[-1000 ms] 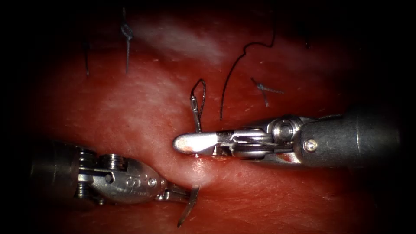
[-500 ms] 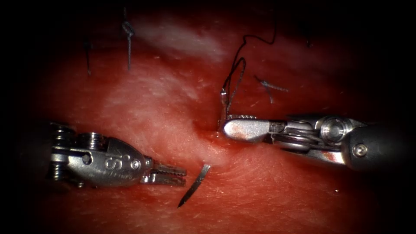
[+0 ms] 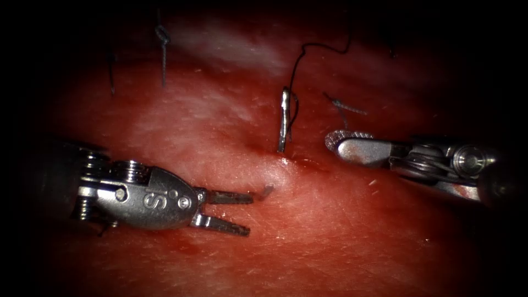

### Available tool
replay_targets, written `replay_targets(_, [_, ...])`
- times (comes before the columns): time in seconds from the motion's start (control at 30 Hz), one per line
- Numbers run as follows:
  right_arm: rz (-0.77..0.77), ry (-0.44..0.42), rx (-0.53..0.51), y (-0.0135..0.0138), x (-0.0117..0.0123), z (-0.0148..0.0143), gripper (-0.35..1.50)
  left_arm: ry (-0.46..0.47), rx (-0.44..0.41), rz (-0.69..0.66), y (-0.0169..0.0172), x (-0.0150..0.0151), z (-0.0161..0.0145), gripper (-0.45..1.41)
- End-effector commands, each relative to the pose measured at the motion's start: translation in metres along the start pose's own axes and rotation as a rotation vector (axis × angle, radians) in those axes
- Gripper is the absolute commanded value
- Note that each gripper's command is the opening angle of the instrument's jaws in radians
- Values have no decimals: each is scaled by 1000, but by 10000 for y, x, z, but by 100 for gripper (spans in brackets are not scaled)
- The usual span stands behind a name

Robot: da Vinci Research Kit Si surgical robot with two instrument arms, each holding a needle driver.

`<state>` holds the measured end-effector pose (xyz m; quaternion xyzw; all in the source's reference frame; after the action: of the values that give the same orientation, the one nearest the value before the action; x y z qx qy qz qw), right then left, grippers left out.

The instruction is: Wound Closure

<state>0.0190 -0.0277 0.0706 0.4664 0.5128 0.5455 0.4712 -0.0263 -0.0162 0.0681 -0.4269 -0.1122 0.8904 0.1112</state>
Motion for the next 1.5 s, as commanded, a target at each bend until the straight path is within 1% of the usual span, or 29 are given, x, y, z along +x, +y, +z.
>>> replay_targets(0.03, [-1, -1, 0, 5, -4, 7, 108, 9, 4, -3, 0, 0, 8, 20])
replay_targets(0.3, [-11, 2, -2, 15, -8, 10, 101, 98, 49, -22, -11, 8, 10, 20])
replay_targets(0.43, [-19, 6, -5, 21, -12, 15, 99, 121, 63, -26, -16, 10, 12, 20])
replay_targets(0.5, [-22, 3, -2, 23, -14, 17, 98, 134, 71, -28, -19, 10, 13, 17])
replay_targets(0.6, [-23, 3, -1, 24, -15, 19, 96, 160, 74, -30, -21, 10, 16, 2])
replay_targets(0.7, [-23, 3, -1, 24, -15, 19, 94, 183, 51, -26, -18, 11, 21, -10])
replay_targets(0.77, [-23, 2, -1, 23, -15, 19, 93, 201, 42, -24, -16, 12, 23, -28])
replay_targets(0.8, [-23, 2, -1, 23, -15, 19, 93, 212, 41, -23, -16, 12, 24, -45])
replay_targets(0.87, [-23, 2, -1, 23, -15, 19, 91, 232, 33, -38, -16, 12, 23, -45])
replay_targets(0.93, [-22, 0, 1, 22, -14, 18, 81, 259, 15, -74, -16, 11, 22, -45])
replay_targets(0.97, [-39, -1, 4, 22, -14, 18, 78, 271, 7, -89, -15, 10, 21, -45])
replay_targets(1.03, [-101, 3, 11, 20, -13, 18, 61, 300, -7, -137, -14, 9, 17, -45])
replay_targets(1.07, [-137, 1, 9, 20, -12, 18, 36, 315, -18, -163, -14, 8, 15, -45])
replay_targets(1.1, [-192, -10, 6, 19, -13, 18, 17, 330, -26, -185, -13, 8, 13, -45])
replay_targets(1.13, [-223, -21, 4, 18, -14, 18, 7, 346, -44, -210, -13, 8, 10, -45])
replay_targets(1.2, [-303, -48, 9, 17, -17, 20, -5, 369, -71, -263, -12, 8, 4, -45])
replay_targets(1.3, [-435, -97, -8, 15, -22, 23, -8, 398, -109, -333, -8, 9, -9, -45])
replay_targets(1.33, [-478, -117, -14, 14, -23, 26, -15, 408, -122, -350, -6, 11, -14, -45])
replay_targets(1.4, [-539, -139, -7, 13, -26, 29, -15, 422, -142, -379, -4, 16, -21, -45])
replay_targets(1.47, [-593, -170, 11, 12, -30, 33, -6, 446, -165, -410, -1, 23, -29, -45])
replay_targets(1.5, [-628, -182, 20, 12, -31, 34, 2, 455, -168, -417, 0, 25, -31, -45])
